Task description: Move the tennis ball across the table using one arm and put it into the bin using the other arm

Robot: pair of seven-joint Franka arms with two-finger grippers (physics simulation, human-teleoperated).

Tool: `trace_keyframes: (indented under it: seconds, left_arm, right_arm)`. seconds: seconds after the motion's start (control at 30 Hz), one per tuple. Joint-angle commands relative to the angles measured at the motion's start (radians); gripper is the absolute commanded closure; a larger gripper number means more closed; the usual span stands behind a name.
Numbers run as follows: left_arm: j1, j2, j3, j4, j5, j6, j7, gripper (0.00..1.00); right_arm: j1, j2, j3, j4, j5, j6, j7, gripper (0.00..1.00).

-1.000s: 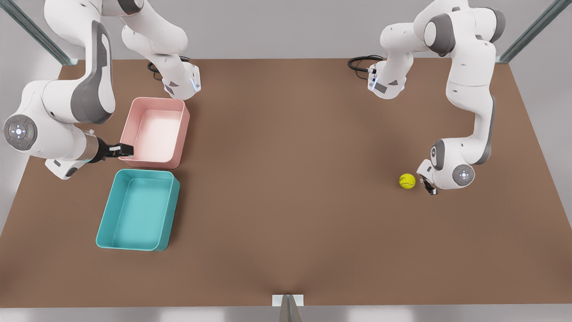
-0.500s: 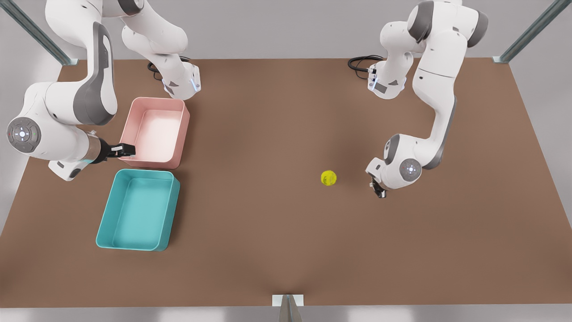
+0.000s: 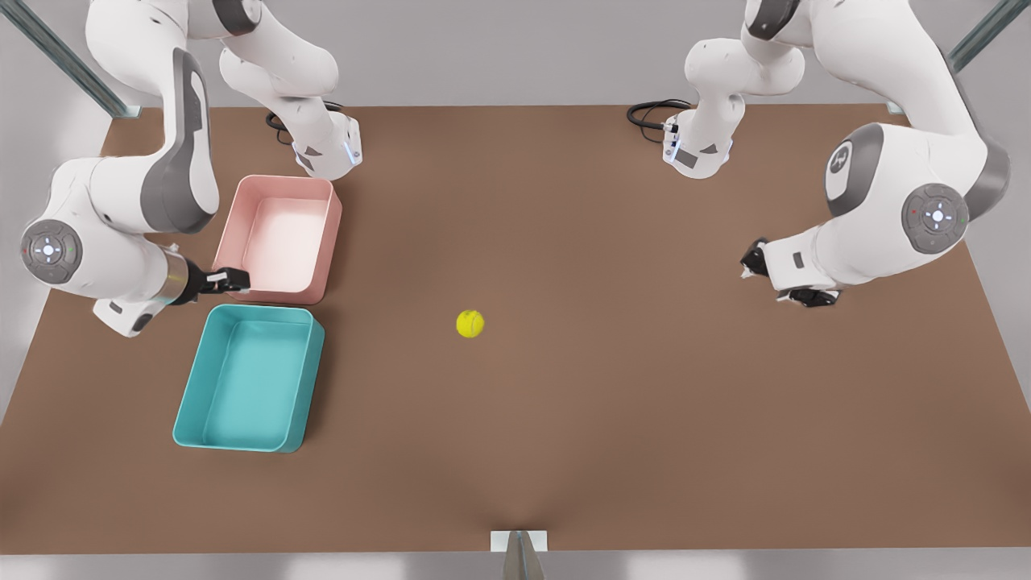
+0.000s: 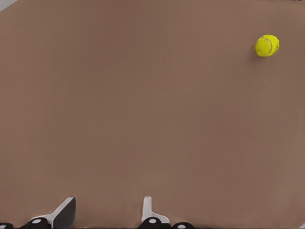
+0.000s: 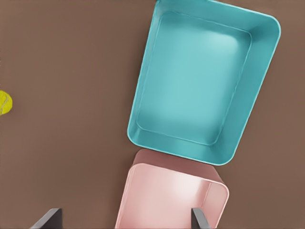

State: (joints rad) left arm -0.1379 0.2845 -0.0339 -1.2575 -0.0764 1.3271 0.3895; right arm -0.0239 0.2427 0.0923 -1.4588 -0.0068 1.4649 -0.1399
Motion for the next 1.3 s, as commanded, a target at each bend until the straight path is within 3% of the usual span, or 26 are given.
trace_keyframes:
  seconds: [0.0,0.1,0.2,0.43,0.87,1.27]
  left_arm:
    - [-0.005,0.002,-0.006,0.000,-0.003,-0.109,-0.900,0.00]
    - [-0.003,0.009,-0.011,-0.003,0.004,-0.036,-0.877,0.00]
    - [0.003,0.015,-0.011,-0.005,0.006,-0.034,-0.856,0.00]
    - [0.004,0.015,-0.009,-0.005,0.020,-0.019,-0.854,0.00]
    - [0.004,0.022,-0.011,-0.005,0.020,-0.014,-0.854,0.00]
    - [0.003,0.027,-0.011,-0.005,0.029,-0.014,-0.854,0.00]
  right_arm:
    - [0.091,0.032,0.003,0.017,0.001,0.106,0.162,0.00]
    - [0.242,0.247,0.004,0.202,0.008,0.135,0.608,0.00]
    - [0.341,0.349,0.003,0.215,0.007,0.268,0.793,0.00]
    - [0.455,0.383,0.003,0.112,0.007,0.433,1.040,0.00]
    - [0.525,0.322,0.003,-0.117,0.001,0.632,1.100,0.00]
    - [0.542,0.438,0.003,-0.127,-0.005,0.707,1.099,0.00]
